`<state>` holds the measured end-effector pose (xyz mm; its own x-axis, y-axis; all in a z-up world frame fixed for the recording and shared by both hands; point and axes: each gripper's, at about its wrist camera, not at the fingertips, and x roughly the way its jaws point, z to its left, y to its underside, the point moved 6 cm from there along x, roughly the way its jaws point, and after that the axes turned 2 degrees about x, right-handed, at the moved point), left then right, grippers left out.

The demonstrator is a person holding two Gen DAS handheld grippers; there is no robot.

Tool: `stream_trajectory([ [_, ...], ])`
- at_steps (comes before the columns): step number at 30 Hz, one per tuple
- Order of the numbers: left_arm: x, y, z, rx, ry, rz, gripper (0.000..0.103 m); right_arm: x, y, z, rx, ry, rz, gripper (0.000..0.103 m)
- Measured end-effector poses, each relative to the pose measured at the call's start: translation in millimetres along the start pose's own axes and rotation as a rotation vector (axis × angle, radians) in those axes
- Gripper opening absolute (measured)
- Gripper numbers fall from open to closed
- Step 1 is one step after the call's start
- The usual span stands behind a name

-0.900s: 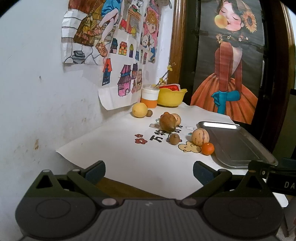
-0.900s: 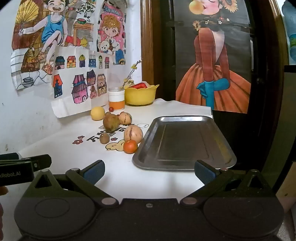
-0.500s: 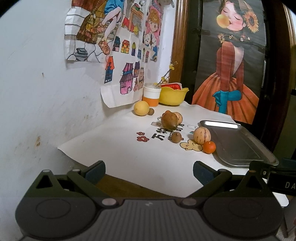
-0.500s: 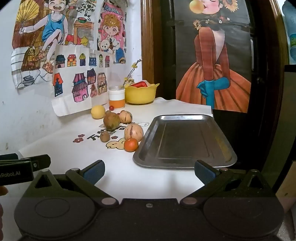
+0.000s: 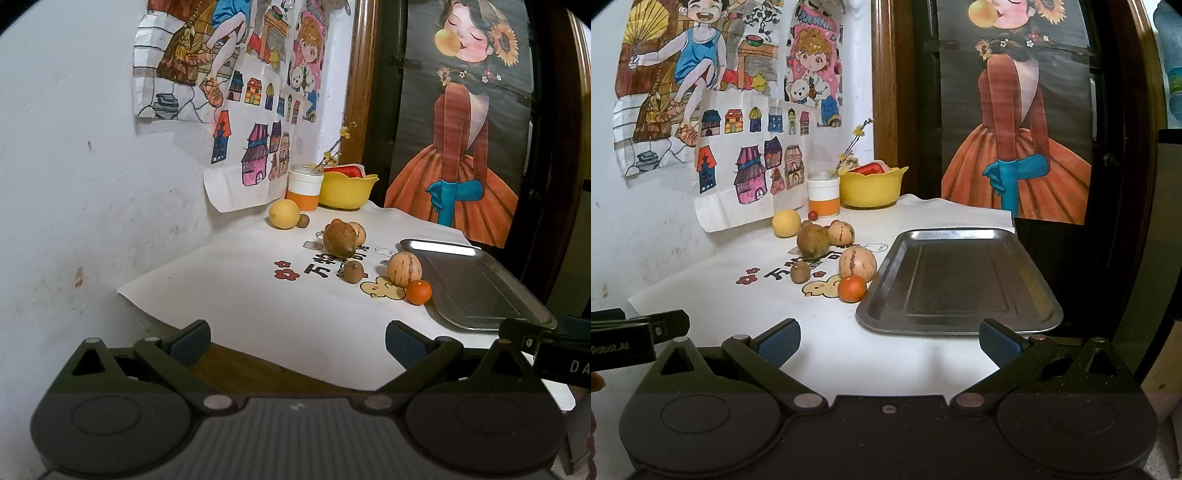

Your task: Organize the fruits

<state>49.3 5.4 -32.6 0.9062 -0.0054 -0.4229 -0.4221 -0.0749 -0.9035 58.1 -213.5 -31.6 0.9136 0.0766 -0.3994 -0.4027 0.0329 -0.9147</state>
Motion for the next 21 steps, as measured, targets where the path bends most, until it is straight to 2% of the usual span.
stream_trajectory([
  [21, -1.8, 0.8, -0.2, -0.004, 0.0, -0.002, 0.103, -1.6, 0.3, -0.5, 0.0, 0.0, -0.002, 0.102],
])
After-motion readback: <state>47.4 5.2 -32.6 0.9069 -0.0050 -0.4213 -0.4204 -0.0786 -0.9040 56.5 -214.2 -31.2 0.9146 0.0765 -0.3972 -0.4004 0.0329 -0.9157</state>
